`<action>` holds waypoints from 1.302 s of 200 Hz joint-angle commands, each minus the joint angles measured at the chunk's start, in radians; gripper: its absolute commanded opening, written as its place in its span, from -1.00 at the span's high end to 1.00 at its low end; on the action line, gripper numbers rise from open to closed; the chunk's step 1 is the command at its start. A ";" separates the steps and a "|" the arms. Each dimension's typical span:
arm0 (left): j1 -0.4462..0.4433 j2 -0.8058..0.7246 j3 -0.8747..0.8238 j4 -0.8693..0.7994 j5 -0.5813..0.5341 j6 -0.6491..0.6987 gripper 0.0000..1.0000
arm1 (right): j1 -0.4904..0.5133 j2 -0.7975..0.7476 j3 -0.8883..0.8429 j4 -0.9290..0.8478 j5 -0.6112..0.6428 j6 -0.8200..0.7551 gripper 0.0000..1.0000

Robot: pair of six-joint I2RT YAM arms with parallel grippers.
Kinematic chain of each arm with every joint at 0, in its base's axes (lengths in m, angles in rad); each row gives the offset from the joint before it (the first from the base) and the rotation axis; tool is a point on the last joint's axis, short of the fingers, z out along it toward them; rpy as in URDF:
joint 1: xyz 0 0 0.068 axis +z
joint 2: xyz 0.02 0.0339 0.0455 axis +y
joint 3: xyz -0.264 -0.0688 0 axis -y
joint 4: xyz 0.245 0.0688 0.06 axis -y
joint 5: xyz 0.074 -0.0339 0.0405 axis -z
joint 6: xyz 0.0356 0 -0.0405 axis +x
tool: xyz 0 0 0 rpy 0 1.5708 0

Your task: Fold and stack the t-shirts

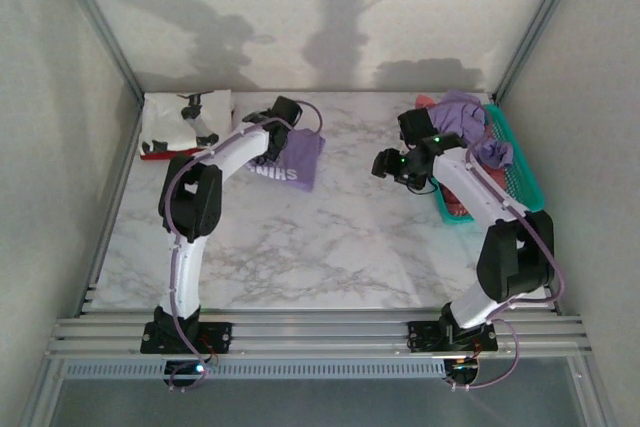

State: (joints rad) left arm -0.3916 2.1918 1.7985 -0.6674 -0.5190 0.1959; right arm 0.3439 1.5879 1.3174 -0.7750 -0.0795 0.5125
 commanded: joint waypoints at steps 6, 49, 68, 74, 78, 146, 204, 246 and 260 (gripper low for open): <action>0.039 0.020 0.078 0.039 -0.132 0.148 1.00 | 0.006 0.003 0.067 -0.072 0.003 -0.037 -0.40; 0.098 0.053 0.186 0.076 -0.115 0.252 1.00 | 0.007 0.029 0.100 -0.105 0.004 -0.050 -0.40; 0.122 0.095 0.274 0.043 -0.120 0.255 1.00 | 0.007 0.023 0.098 -0.115 0.011 -0.052 -0.40; 0.127 0.102 0.295 0.037 -0.110 0.258 1.00 | 0.008 0.021 0.098 -0.116 0.012 -0.053 -0.40; 0.129 0.106 0.304 0.043 -0.109 0.260 1.00 | 0.008 0.020 0.098 -0.117 0.013 -0.055 -0.40; 0.169 0.157 0.489 -0.031 -0.097 0.278 1.00 | 0.016 0.023 0.106 -0.137 0.012 -0.057 -0.40; 0.196 0.116 0.497 -0.046 -0.085 0.242 1.00 | 0.021 0.035 0.112 -0.141 0.002 -0.060 -0.40; 0.224 0.064 0.507 -0.039 -0.033 0.195 1.00 | 0.023 0.040 0.118 -0.137 -0.002 -0.056 -0.40; 0.228 0.062 0.518 -0.046 -0.035 0.214 1.00 | 0.025 0.038 0.124 -0.138 -0.003 -0.054 -0.40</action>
State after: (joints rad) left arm -0.1810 2.3398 2.2620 -0.6975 -0.5606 0.4225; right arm 0.3588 1.6146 1.4048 -0.8879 -0.0792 0.4629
